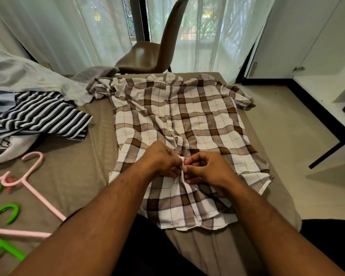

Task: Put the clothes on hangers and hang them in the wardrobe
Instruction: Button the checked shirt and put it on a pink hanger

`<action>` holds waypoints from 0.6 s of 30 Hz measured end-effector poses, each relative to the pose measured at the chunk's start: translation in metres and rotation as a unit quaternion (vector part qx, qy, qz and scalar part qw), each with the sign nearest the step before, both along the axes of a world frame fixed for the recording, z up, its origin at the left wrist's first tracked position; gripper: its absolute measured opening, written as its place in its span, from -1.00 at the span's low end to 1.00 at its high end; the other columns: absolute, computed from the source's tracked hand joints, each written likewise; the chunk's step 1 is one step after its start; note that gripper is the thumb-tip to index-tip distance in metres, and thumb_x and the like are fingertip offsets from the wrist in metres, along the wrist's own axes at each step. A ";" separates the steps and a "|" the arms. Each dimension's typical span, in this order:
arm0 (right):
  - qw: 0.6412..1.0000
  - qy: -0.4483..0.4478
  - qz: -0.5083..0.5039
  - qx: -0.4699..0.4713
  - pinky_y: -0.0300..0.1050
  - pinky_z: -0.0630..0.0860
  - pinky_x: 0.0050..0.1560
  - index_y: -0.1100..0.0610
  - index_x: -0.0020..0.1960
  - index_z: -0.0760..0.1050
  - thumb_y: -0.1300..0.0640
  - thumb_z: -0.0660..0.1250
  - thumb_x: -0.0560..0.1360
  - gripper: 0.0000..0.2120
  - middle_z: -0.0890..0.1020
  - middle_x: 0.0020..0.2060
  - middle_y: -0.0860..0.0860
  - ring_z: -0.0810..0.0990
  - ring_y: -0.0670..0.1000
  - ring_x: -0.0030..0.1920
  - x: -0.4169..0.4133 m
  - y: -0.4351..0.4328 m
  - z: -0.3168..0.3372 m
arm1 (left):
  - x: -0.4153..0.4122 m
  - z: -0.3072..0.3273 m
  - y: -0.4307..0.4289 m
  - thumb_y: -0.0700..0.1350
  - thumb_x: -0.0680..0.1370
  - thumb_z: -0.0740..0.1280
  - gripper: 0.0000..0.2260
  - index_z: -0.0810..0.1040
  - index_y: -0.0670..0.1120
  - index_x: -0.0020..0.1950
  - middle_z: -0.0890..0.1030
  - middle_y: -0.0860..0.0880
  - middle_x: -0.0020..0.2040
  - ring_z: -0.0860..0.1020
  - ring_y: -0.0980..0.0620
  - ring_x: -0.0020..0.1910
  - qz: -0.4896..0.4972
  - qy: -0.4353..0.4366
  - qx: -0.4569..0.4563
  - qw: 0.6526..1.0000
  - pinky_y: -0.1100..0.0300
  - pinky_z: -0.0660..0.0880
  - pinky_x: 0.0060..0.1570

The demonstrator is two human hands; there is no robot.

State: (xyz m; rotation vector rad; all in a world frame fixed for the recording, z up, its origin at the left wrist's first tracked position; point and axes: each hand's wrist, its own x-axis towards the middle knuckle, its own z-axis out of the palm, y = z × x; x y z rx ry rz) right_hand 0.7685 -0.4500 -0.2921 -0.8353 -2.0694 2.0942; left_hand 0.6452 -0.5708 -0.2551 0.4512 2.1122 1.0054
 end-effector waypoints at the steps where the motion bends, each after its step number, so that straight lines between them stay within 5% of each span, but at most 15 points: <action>1: 1.000 0.001 0.000 -0.006 0.05 0.70 -0.10 0.27 0.03 0.61 0.31 0.50 0.47 -0.84 0.72 -0.16 0.22 0.75 0.18 -0.14 0.000 0.000 0.000 | 0.000 -0.001 0.000 -0.25 0.55 0.44 -0.94 0.67 -0.24 -0.02 0.72 -0.18 -0.15 0.73 -0.02 -0.20 0.000 0.007 0.001 1.000 0.14 0.68 -0.19; 9: 1.000 0.017 -0.019 0.010 0.11 0.70 -0.04 0.23 0.05 0.64 0.31 0.51 0.47 -0.83 0.74 -0.15 0.15 0.75 0.12 -0.13 0.001 0.000 -0.001 | -0.001 -0.003 0.002 -0.30 0.51 0.45 -0.77 0.58 -0.06 0.09 0.70 -0.18 -0.09 0.71 -0.03 -0.19 0.003 0.046 0.033 0.998 0.19 0.64 -0.30; 12: 0.992 0.020 -0.021 0.119 0.06 0.71 -0.08 0.11 0.03 0.66 0.22 0.53 0.48 -0.85 0.74 -0.18 0.05 0.75 0.03 -0.17 0.000 -0.003 -0.002 | -0.002 -0.006 0.004 -0.29 0.49 0.46 -0.58 0.43 0.01 0.25 0.68 -0.16 -0.06 0.70 -0.04 -0.16 0.008 0.058 0.031 0.998 0.17 0.64 -0.26; 18: 0.938 0.015 0.013 0.347 -0.23 0.66 -0.05 0.04 0.09 0.66 0.09 0.51 0.49 -0.81 0.70 -0.16 -0.10 0.67 -0.16 -0.17 -0.005 -0.004 -0.004 | 0.000 -0.005 0.006 -0.30 0.49 0.45 -0.60 0.43 0.03 0.22 0.68 -0.17 -0.10 0.68 -0.04 -0.19 0.003 0.067 0.044 0.997 0.03 0.68 -0.15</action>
